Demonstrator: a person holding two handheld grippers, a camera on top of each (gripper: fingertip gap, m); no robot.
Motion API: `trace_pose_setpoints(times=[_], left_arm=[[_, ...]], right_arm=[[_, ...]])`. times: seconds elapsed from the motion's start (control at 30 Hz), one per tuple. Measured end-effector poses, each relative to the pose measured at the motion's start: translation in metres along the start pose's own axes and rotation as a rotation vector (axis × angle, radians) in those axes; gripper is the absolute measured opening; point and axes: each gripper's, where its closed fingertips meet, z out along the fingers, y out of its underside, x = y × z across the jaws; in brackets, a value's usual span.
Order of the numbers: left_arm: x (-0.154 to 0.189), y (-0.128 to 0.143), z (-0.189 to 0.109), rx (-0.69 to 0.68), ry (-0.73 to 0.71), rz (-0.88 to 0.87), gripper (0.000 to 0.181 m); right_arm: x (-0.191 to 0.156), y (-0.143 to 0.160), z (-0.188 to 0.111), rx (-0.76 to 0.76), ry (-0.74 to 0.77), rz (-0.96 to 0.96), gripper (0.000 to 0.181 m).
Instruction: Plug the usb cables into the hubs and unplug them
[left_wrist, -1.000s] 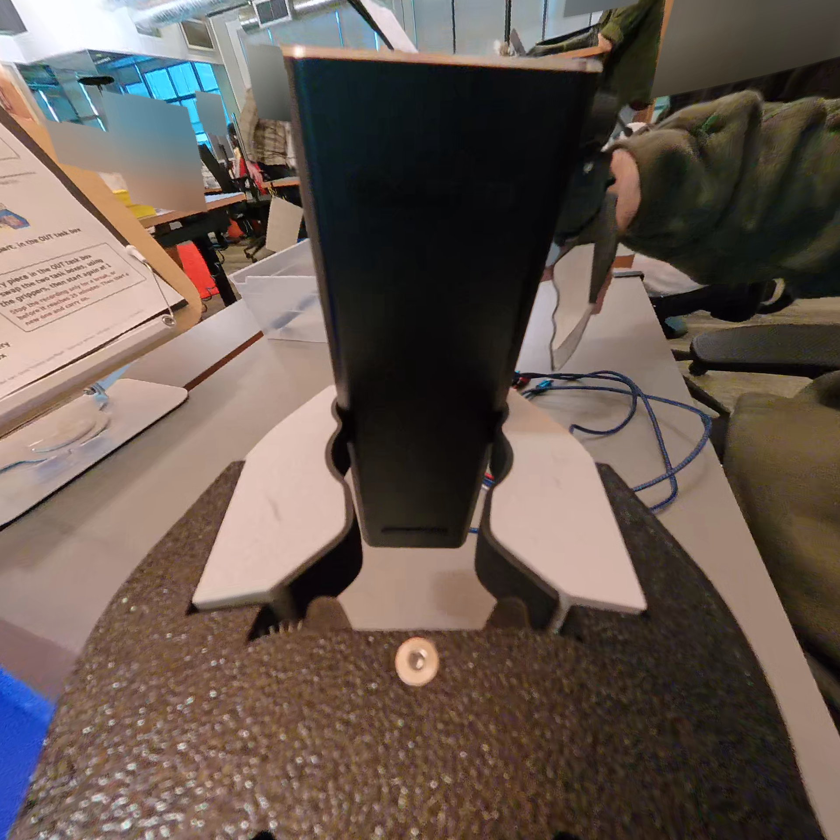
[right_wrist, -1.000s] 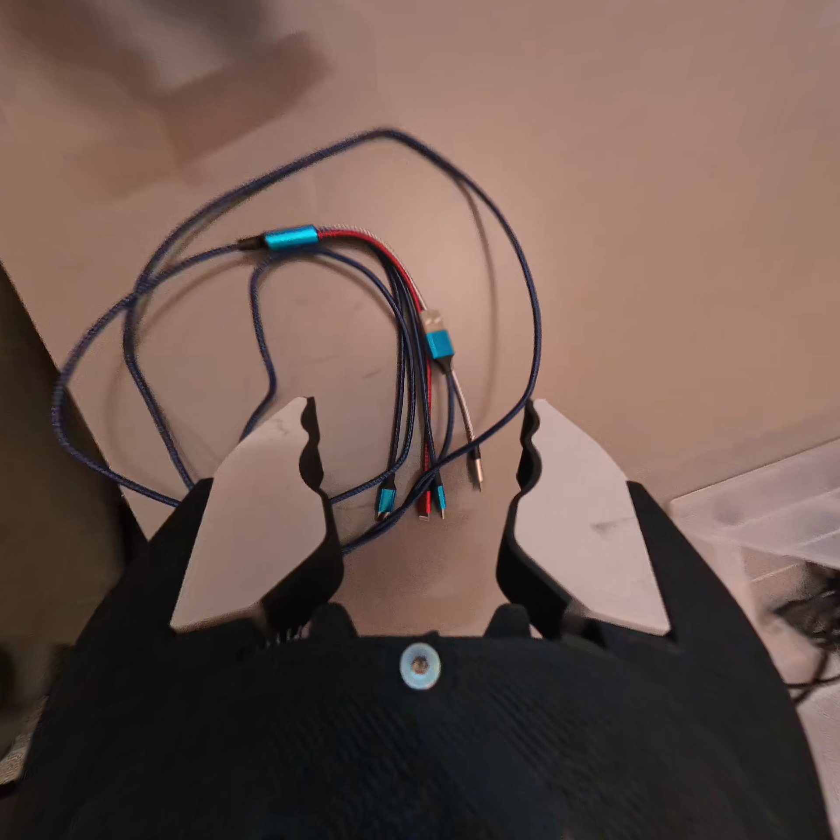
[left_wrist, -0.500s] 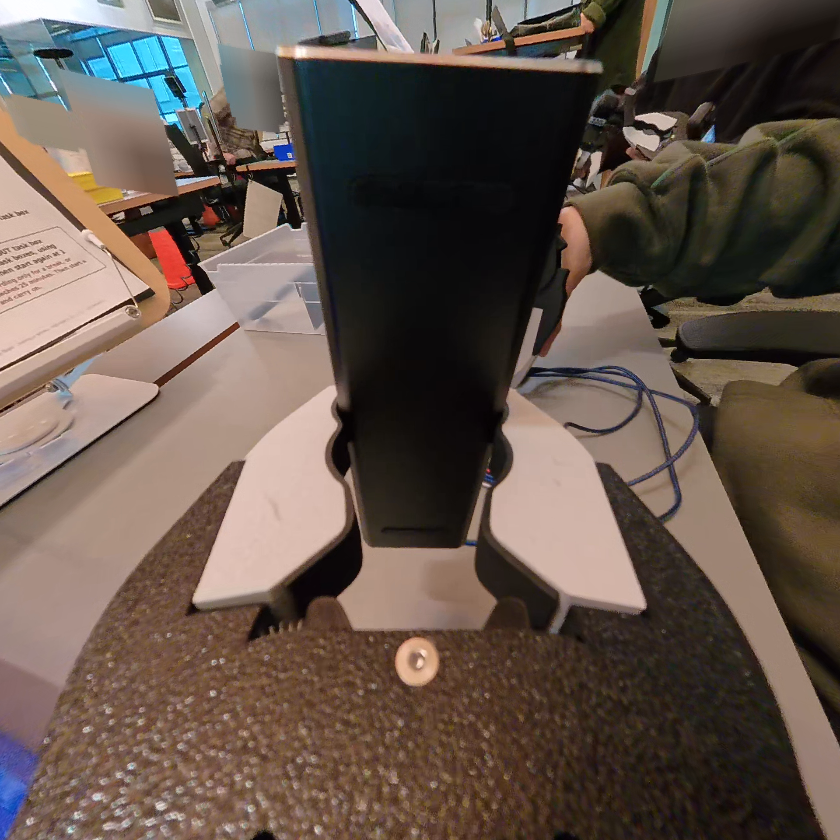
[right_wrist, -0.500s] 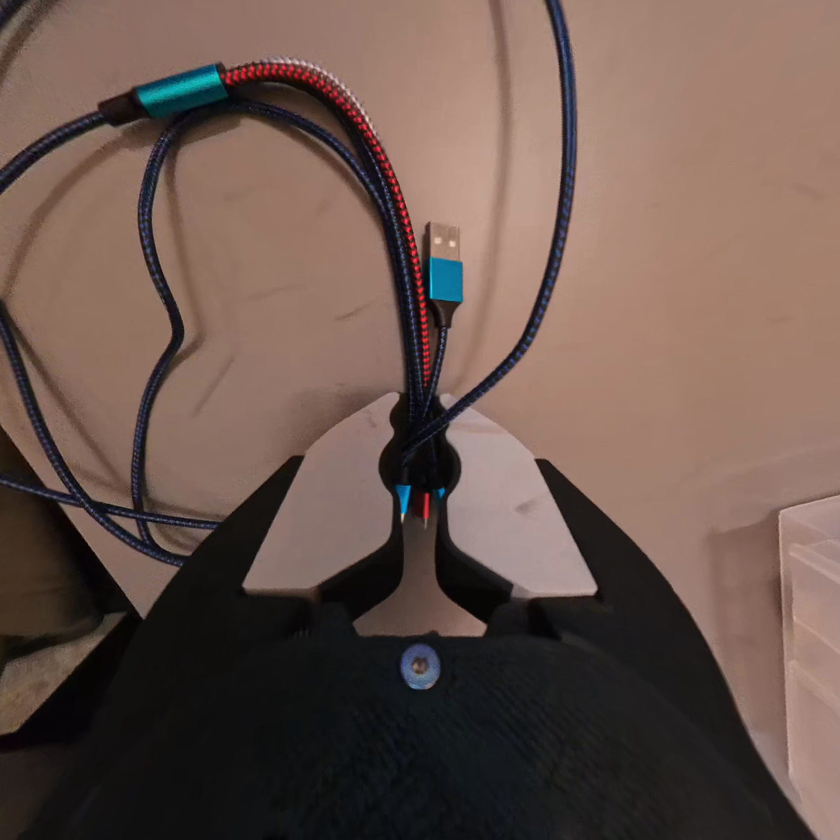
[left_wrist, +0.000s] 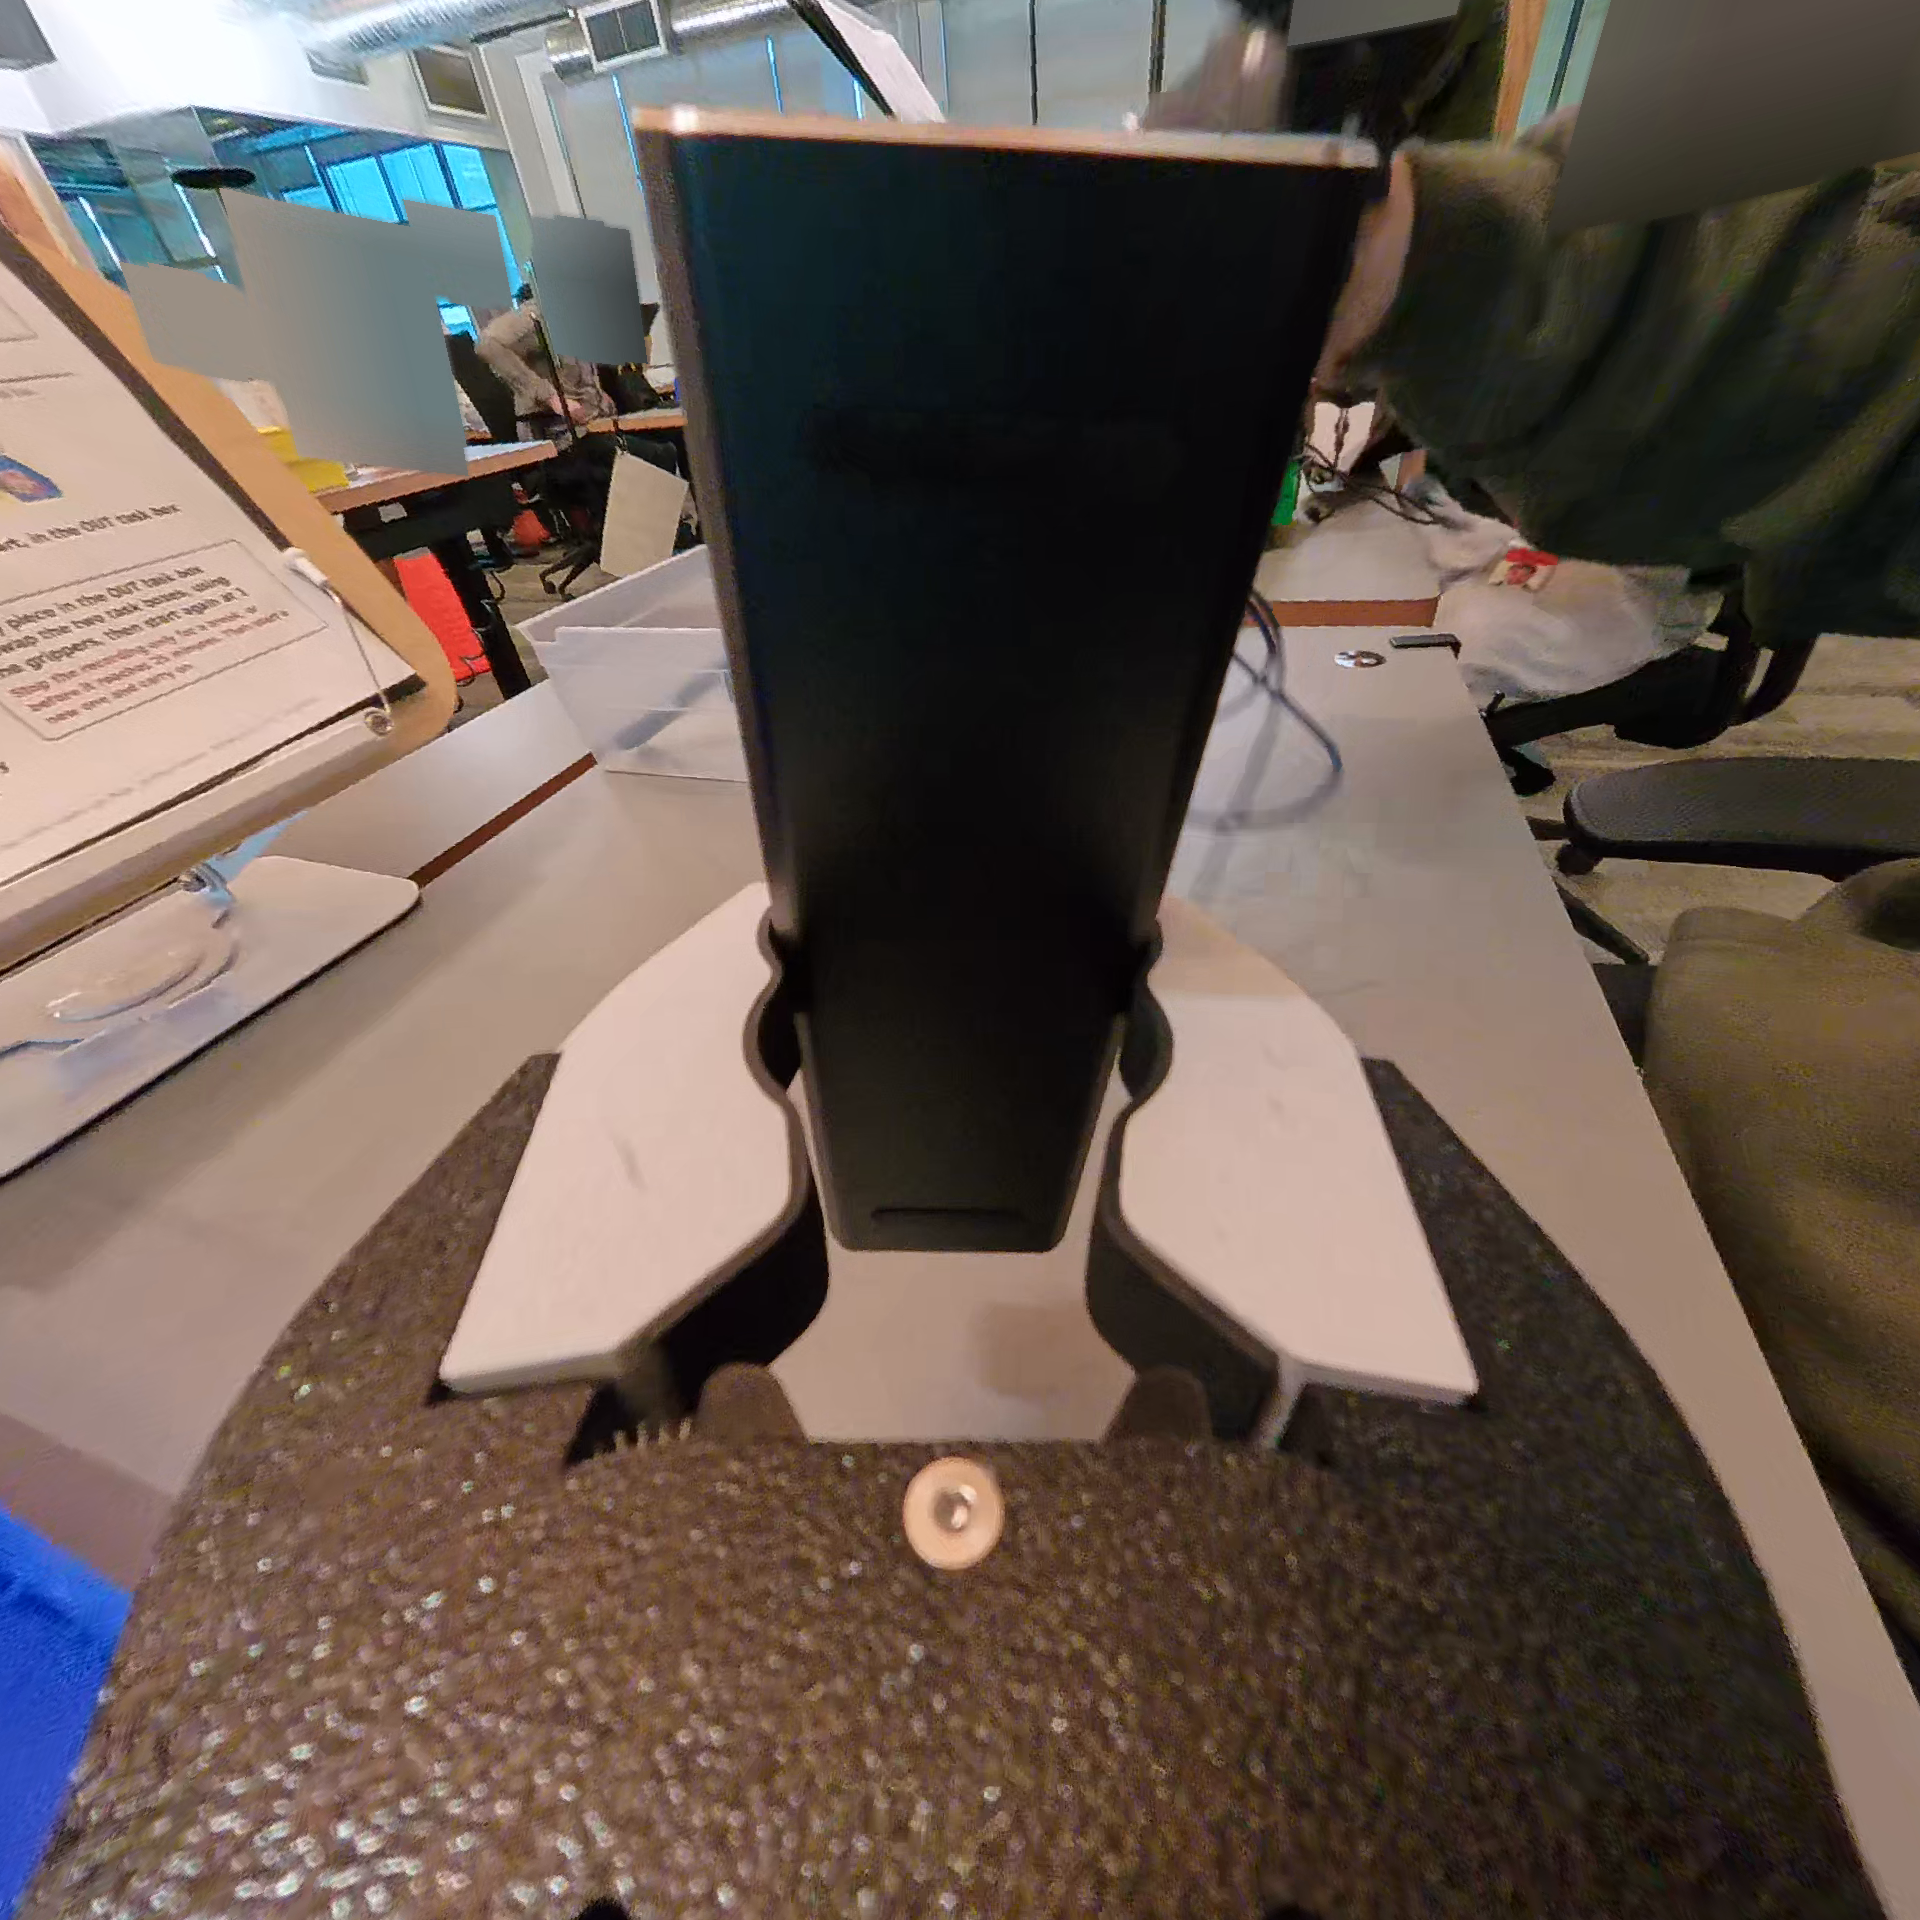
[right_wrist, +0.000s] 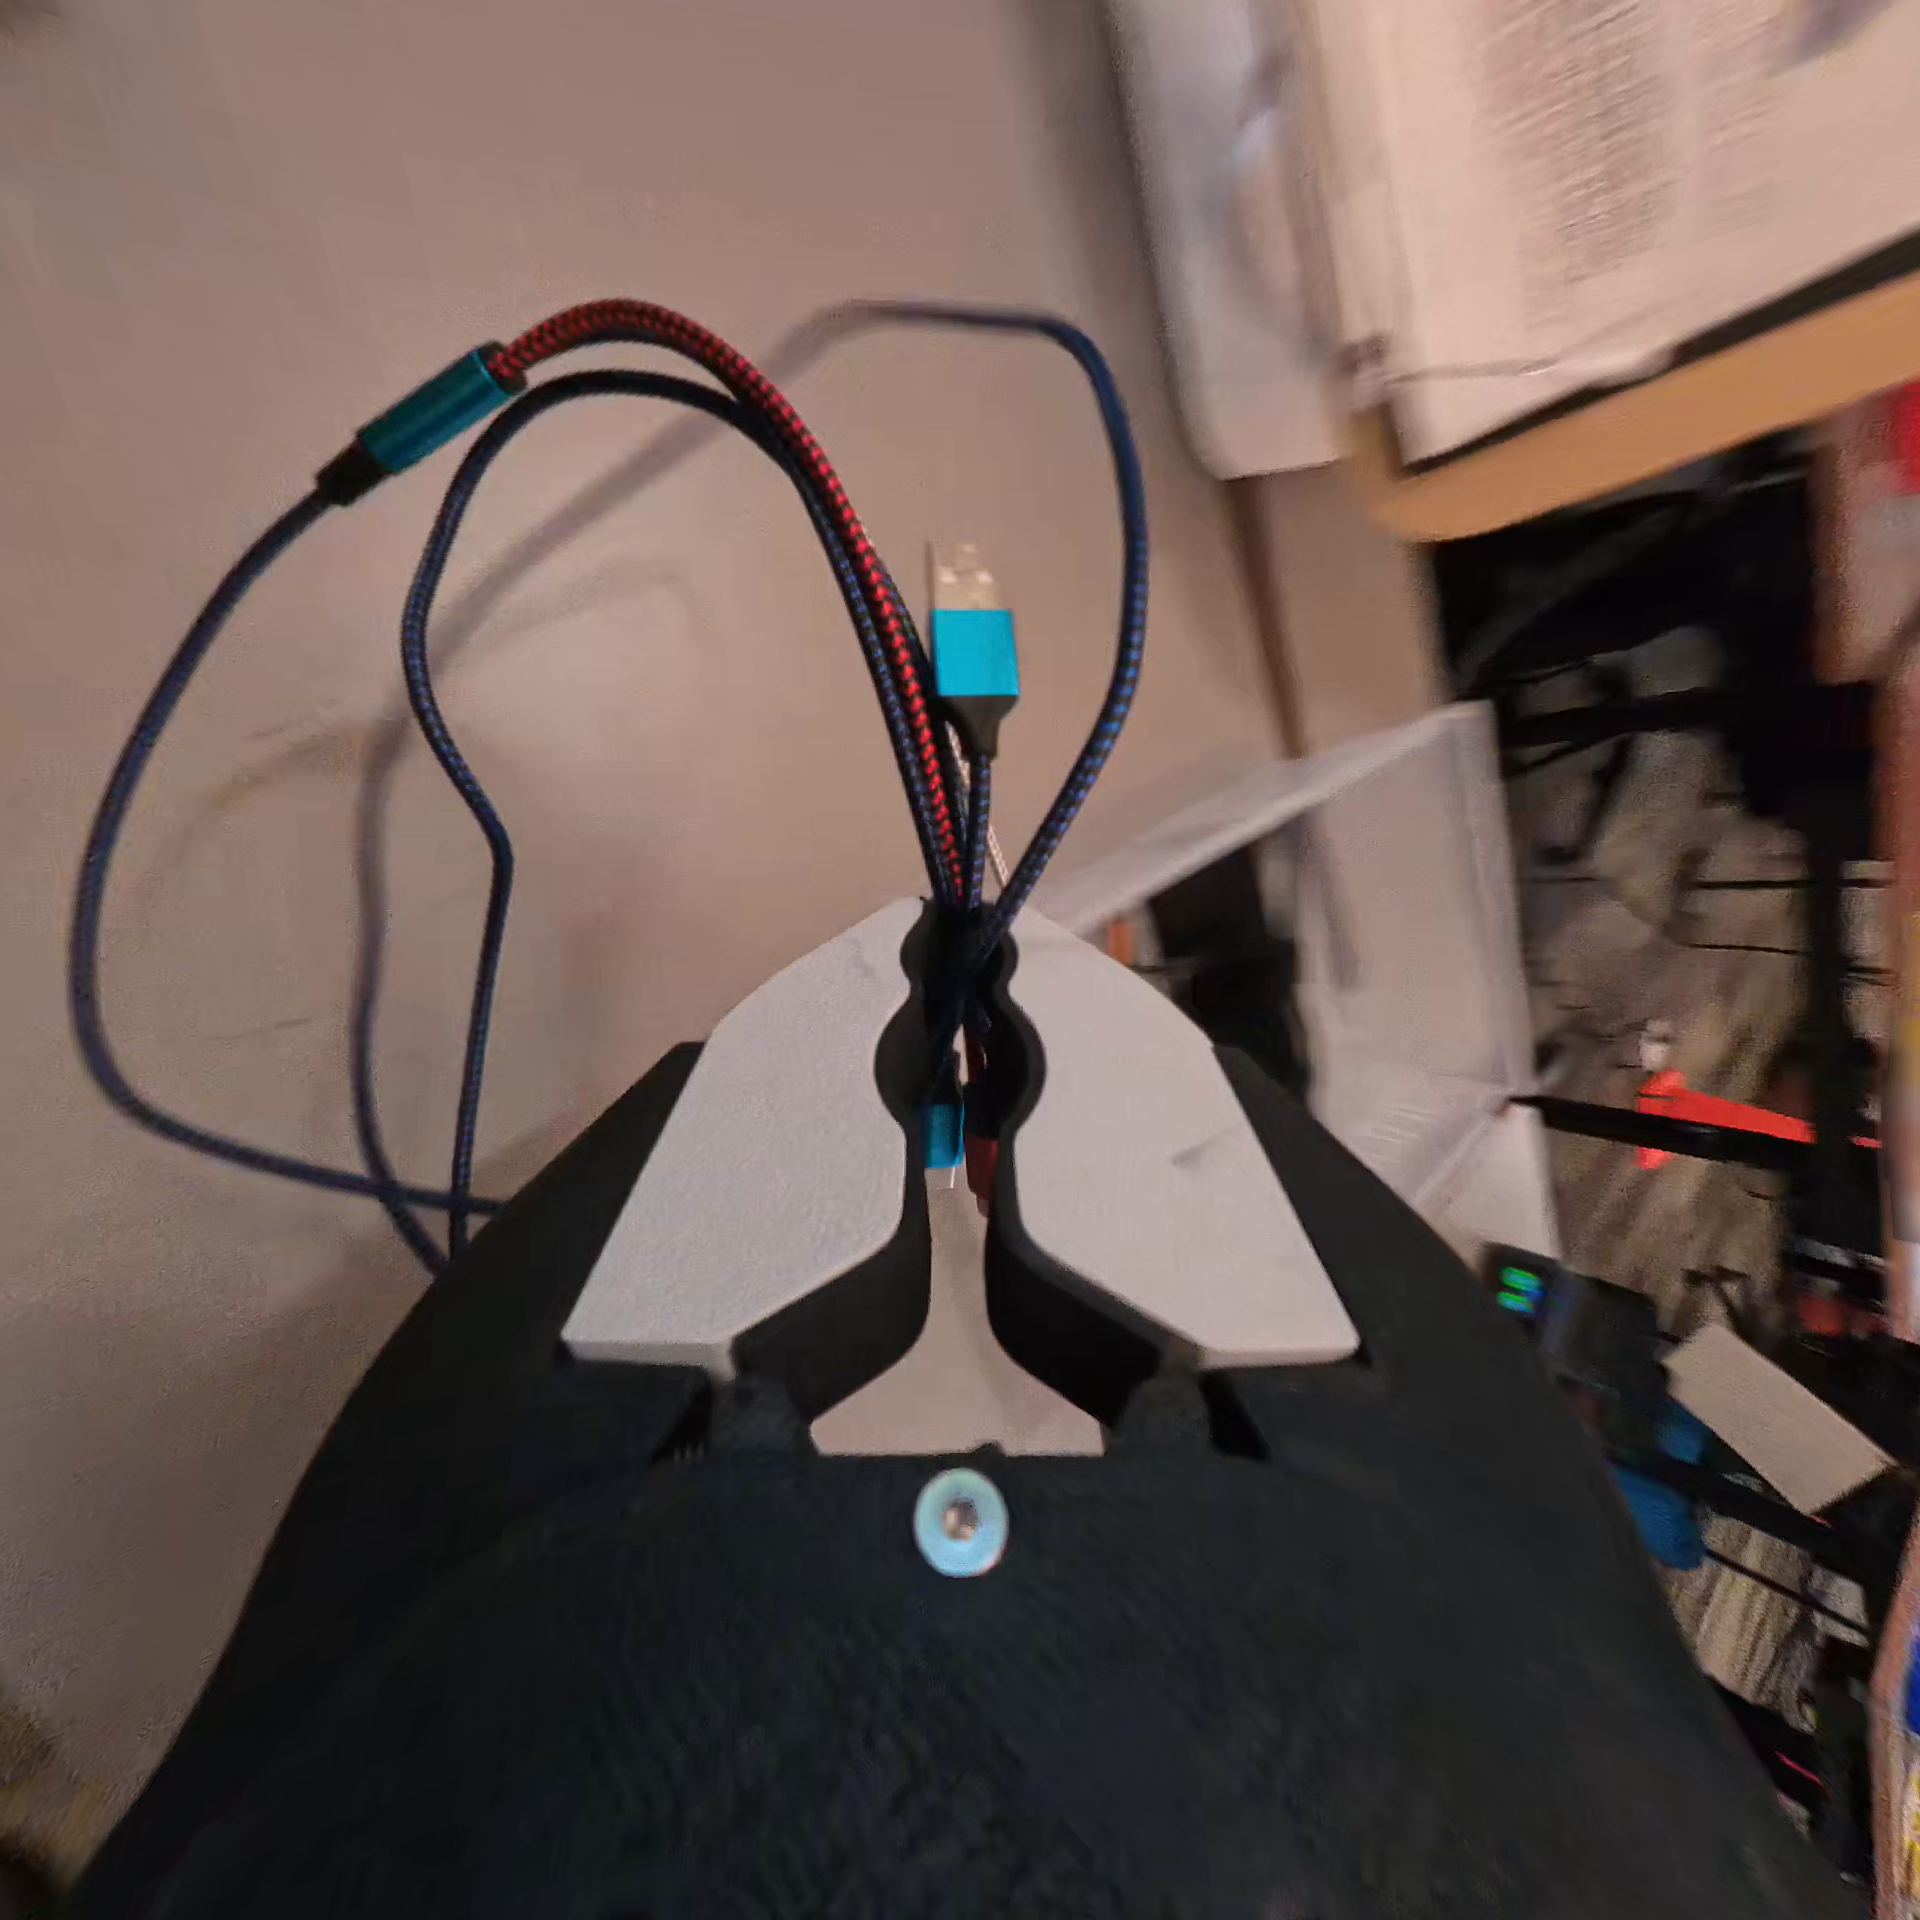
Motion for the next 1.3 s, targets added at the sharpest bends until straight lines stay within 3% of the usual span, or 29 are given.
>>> trace_pose_setpoints(times=[0.1,0.2,0.27,0.33,0.47,0.53,0.63,0.77,0.83,0.97,1.13,1.3], left_arm=[[-0.002,-0.001,-0.002,0.013,-0.002,-0.012,0.059],[-0.002,-0.001,-0.002,0.019,-0.001,-0.017,0.059],[-0.001,0.000,-0.002,0.015,0.000,-0.018,0.059],[-0.001,0.001,0.000,0.011,0.002,-0.015,0.059],[0.001,0.004,0.004,0.001,0.013,-0.017,0.059],[0.001,0.007,0.005,-0.005,0.016,-0.022,0.059],[0.000,0.009,0.005,-0.005,0.020,-0.032,0.059],[-0.002,0.012,0.004,-0.010,0.017,-0.038,0.059],[-0.002,0.012,0.005,-0.004,0.021,-0.044,0.059],[0.000,0.016,0.008,-0.014,0.030,-0.049,0.059],[0.003,0.021,0.013,-0.034,0.041,-0.051,0.059],[0.006,0.021,0.014,-0.041,0.050,-0.045,0.059]], right_arm=[[0.077,-0.005,-0.044,0.071,0.223,0.021,0.006],[0.160,0.018,-0.070,0.021,0.511,-0.012,0.006],[0.200,0.041,-0.073,-0.018,0.658,-0.041,0.006],[0.217,0.060,-0.060,-0.013,0.736,-0.105,0.005],[0.196,0.092,-0.009,0.011,0.744,-0.157,0.006],[0.172,0.104,0.021,0.062,0.673,-0.111,0.006],[0.149,0.113,0.041,0.140,0.650,-0.028,0.006],[0.148,0.105,0.016,0.352,0.684,0.108,0.006],[0.155,0.095,-0.009,0.428,0.756,0.083,0.006],[0.143,0.061,-0.034,0.591,0.702,0.028,0.006],[0.126,0.068,0.004,0.481,0.574,-0.049,0.006],[0.149,0.082,0.015,0.397,0.555,0.043,0.006]])
